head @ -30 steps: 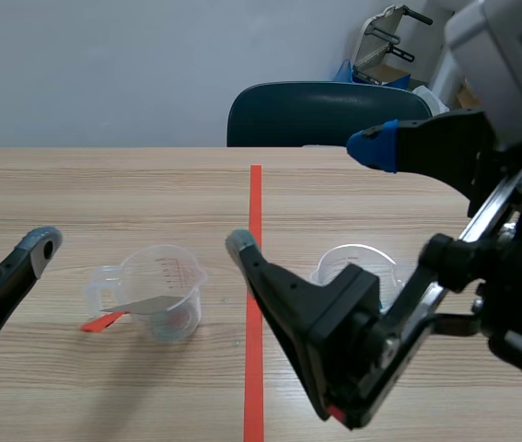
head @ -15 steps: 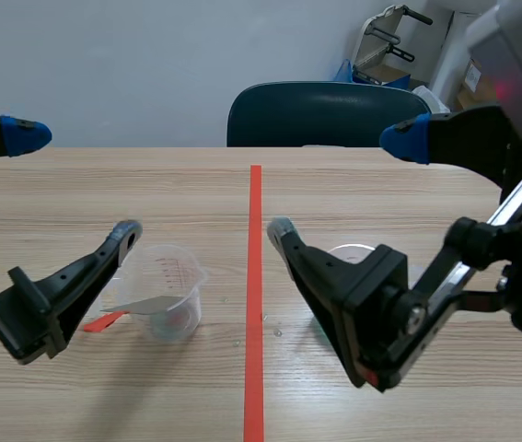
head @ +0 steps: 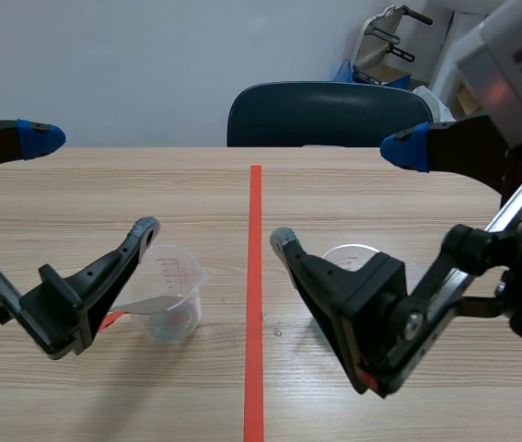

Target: Do the redox reaction experiment

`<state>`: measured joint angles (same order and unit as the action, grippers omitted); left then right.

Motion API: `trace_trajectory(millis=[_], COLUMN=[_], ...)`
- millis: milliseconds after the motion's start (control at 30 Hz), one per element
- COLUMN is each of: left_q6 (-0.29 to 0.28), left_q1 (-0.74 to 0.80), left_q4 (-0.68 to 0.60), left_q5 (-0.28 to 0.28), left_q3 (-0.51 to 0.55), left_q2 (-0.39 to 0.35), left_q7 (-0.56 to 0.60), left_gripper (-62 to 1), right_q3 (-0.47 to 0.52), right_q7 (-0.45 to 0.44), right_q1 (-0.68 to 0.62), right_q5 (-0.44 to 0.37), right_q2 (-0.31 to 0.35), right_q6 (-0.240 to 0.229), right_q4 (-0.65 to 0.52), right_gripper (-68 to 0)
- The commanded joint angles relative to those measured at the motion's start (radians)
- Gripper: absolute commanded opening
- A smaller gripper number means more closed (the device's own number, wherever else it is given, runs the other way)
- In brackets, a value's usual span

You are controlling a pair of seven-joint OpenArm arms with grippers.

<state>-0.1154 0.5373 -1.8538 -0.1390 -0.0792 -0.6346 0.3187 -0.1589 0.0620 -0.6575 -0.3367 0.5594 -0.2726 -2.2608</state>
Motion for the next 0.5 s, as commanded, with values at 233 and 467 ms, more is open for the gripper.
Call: trace_trajectory(millis=[233, 467], left_q6=[0.001, 0.001], left_q1=[0.003, 0.003], left_q4=[-0.006, -0.006], left_q5=[-0.010, -0.010], left_q3=[0.009, 0.009], left_q2=[0.003, 0.003], left_q7=[0.016, 0.016], left_gripper=[1.4, 1.4], right_q3=[-0.001, -0.001], right_q7=[-0.015, -0.008], right_q1=[0.004, 0.004], right_q5=[-0.007, -0.007], right_q2=[0.000, 0.000], right_q6=[0.003, 0.003], right_q4=[0.000, 0.000], right_gripper=[0.4, 0.4])
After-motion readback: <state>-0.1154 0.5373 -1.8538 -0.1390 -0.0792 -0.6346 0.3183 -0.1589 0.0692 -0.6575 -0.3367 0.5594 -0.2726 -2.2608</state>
